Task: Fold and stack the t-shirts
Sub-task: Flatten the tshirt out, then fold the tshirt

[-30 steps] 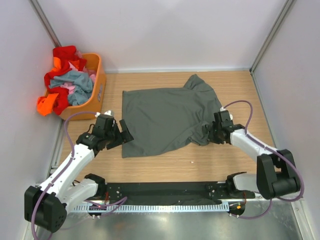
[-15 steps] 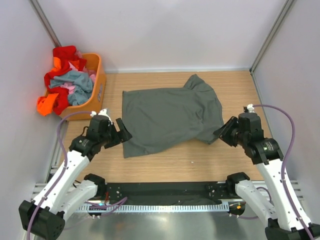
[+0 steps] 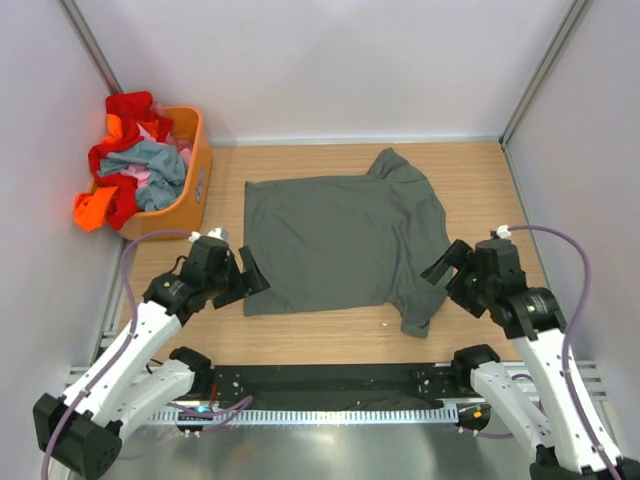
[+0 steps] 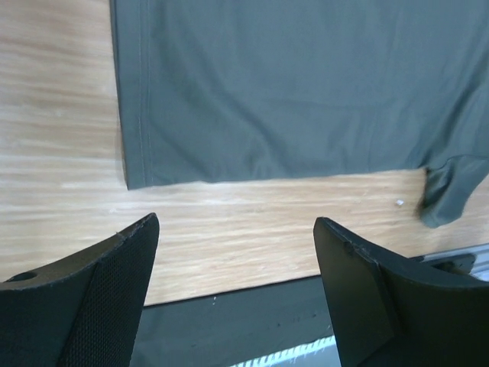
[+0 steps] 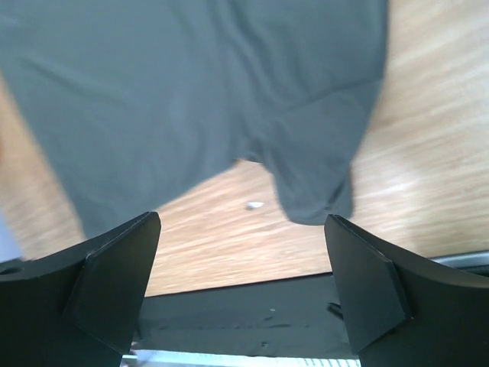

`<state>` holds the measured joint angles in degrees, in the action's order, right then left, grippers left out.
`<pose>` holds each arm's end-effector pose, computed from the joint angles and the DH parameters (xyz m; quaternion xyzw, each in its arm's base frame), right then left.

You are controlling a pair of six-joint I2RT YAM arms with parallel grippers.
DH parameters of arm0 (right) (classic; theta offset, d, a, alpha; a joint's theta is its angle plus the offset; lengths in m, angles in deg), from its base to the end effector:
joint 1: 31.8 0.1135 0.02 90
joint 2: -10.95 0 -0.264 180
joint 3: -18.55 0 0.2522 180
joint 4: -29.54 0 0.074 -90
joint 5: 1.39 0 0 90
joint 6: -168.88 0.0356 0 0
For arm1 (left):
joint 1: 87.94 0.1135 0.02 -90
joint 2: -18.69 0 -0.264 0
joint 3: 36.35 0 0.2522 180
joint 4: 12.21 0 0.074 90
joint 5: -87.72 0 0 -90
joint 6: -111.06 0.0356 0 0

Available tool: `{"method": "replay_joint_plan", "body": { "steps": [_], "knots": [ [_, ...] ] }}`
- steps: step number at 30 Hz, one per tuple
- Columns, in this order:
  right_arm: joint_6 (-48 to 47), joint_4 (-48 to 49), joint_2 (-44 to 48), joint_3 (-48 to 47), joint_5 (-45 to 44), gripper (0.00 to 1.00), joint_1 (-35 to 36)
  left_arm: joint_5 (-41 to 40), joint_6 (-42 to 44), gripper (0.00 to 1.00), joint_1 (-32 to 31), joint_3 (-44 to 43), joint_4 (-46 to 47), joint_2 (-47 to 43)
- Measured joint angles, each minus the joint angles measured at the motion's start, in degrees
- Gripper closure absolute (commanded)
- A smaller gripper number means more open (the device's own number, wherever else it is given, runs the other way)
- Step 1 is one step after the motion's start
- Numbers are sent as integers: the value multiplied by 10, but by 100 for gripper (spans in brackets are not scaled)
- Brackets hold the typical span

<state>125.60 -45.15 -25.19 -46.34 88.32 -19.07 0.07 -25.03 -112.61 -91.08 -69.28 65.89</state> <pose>0.1016 0.0228 0.3117 0.2719 0.8862 0.1839 0.3269 0.1464 -0.0688 0.2569 -0.1674 0.9231 -0.2159 0.2707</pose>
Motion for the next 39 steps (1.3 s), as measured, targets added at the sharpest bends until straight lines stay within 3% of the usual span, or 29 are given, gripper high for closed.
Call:
{"method": "replay_joint_plan", "body": {
  "steps": [6, 12, 21, 22, 24, 28, 34, 39],
  "knots": [
    [-3, 61, -94, 119, 0, 5, 0, -55, -43, 17, -59, 38, -3, 53],
    [-25, 89, -119, 130, -14, 5, 0, -97, -73, 19, -64, 82, 16, 101],
    [-35, 105, -155, 130, -32, 4, 2, -125, -95, 46, -64, 111, 96, 171],
    [-35, 106, -155, 130, -32, 4, 2, -127, -95, 57, -64, 110, 105, 177],
    [-32, 112, -155, 131, -32, 4, 3, -130, -95, 64, -64, 109, 129, 186],
    [-28, 127, -156, 144, -32, 4, 3, -133, -91, 100, -64, 105, 165, 215],
    [4, 110, -137, 175, -60, 0, 22, -136, -86, 100, -64, 104, 172, 203],
    [57, 102, -111, 198, -96, 0, 89, -152, -85, 100, -63, 92, 142, 163]
  ]
}}
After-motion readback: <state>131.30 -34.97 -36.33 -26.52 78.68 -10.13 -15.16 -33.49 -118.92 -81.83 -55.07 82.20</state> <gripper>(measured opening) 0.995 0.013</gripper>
